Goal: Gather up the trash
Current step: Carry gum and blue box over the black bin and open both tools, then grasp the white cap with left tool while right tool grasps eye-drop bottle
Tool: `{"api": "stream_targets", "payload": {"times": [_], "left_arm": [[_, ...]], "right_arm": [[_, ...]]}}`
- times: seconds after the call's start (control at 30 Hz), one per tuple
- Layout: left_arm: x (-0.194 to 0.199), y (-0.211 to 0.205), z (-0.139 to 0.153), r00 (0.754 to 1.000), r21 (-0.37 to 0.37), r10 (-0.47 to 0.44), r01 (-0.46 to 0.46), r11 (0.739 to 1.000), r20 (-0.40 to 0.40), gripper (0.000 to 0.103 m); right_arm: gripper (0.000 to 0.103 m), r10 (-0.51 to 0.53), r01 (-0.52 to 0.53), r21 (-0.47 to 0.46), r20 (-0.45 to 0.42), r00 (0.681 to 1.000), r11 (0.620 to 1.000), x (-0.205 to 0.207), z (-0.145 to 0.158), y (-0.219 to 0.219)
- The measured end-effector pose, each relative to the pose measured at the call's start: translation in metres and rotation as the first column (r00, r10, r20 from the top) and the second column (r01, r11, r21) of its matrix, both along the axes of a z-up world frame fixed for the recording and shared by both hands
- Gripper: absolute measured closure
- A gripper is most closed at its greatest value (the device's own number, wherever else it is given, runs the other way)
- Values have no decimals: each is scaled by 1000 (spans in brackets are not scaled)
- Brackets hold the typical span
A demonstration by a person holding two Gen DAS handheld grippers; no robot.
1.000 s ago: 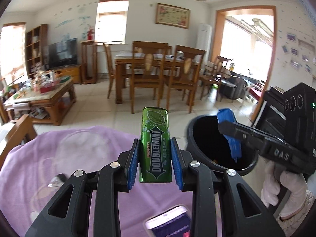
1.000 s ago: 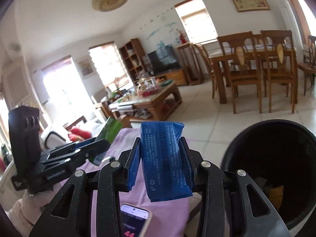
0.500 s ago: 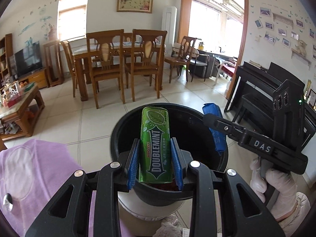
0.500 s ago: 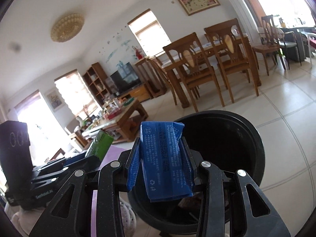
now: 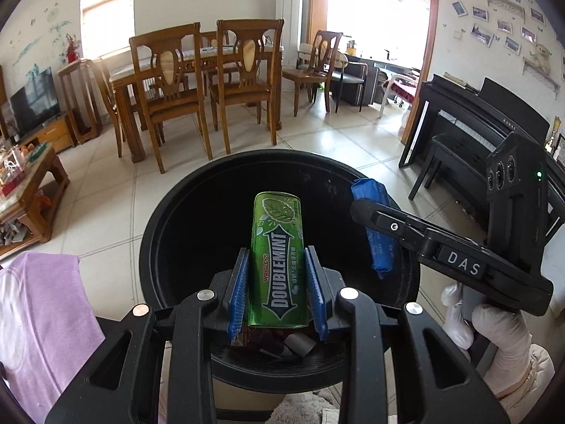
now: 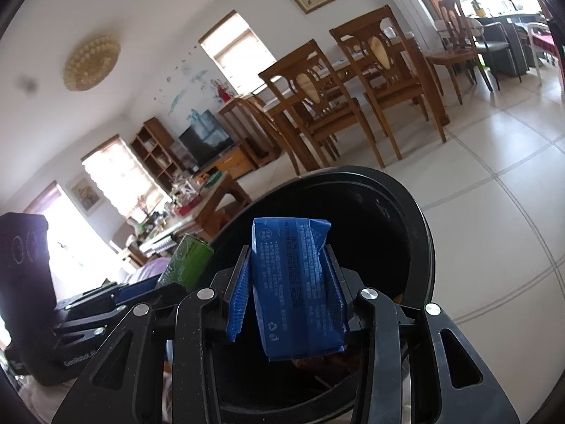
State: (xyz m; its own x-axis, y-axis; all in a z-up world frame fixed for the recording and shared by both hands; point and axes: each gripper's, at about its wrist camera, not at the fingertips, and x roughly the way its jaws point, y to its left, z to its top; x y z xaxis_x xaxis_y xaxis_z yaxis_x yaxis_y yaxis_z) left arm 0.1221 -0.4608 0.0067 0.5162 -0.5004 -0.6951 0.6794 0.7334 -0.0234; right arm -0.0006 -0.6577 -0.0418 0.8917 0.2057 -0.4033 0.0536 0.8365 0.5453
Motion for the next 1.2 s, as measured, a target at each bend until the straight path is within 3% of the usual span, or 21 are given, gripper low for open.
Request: {"api": "stream_targets", "payload": {"times": [0.33,0.57,0.63,0.7,0.9,1.2], "left_arm": [[-2,1,1,1000,15,-25,25,1000,14,72],[-13,7,11,998,16,-26,25,1000,53,70],[-19,9,15,997,18,-21,20,1000,72,62],[-25,14,20,995,13,-9,8,1000,104,41],[-47,31,39,982,-9,19,-18,1000,190,24],[-60,88,57,972,-72,106,-93,993,210,23]], "right_arm": [[63,-2,2,1,-17,1000,1000,6,-1,8],[47,-15,15,6,-12,1000,1000,4,3,17],[40,-22,22,6,-7,1000,1000,2,5,19],[39,-22,22,2,-4,1000,1000,1,8,22],[34,-17,17,-12,1,1000,1000,0,15,33],[34,53,-53,-61,5,999,997,11,37,84]]}}
